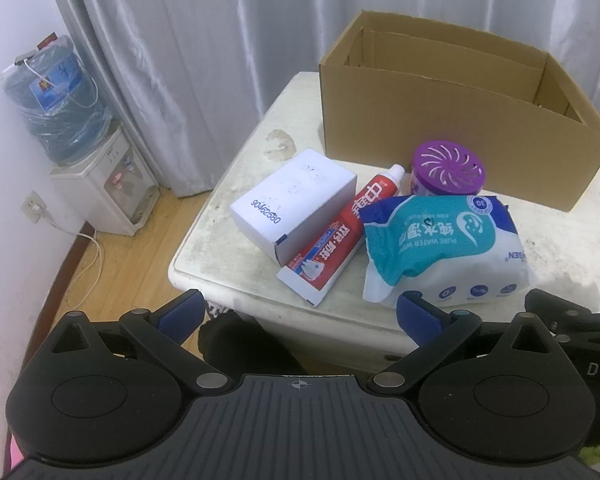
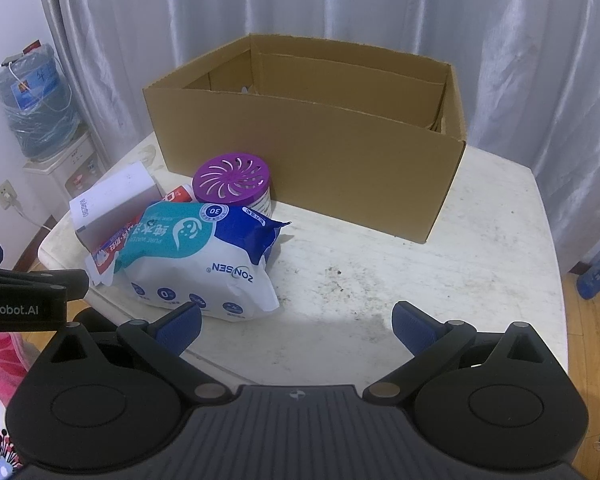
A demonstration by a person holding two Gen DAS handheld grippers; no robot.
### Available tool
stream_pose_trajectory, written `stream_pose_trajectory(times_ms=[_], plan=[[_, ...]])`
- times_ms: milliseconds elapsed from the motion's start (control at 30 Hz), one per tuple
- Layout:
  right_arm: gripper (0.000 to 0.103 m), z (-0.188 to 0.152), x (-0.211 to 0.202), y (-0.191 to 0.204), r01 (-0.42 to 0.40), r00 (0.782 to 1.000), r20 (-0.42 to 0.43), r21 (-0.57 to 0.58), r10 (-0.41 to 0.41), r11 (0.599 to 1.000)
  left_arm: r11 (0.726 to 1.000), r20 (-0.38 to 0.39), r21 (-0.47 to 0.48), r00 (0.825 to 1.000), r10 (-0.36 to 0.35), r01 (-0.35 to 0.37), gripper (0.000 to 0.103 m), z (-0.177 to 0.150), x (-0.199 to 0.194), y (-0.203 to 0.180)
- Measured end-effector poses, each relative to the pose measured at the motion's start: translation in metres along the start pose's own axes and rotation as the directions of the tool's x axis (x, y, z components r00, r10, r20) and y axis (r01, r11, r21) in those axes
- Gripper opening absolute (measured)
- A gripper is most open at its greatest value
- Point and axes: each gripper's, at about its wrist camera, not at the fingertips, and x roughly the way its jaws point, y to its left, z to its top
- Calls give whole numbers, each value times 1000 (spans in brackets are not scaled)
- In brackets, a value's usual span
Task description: Organize objects
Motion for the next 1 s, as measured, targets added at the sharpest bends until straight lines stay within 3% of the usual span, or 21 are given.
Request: stream_pose_trajectory(times_ms=[1000], plan=[[103,-1,-4,-3,6,1000,15,14,-6,1000,1000,0,0,1000,-1,1,103,-2,-1,1]])
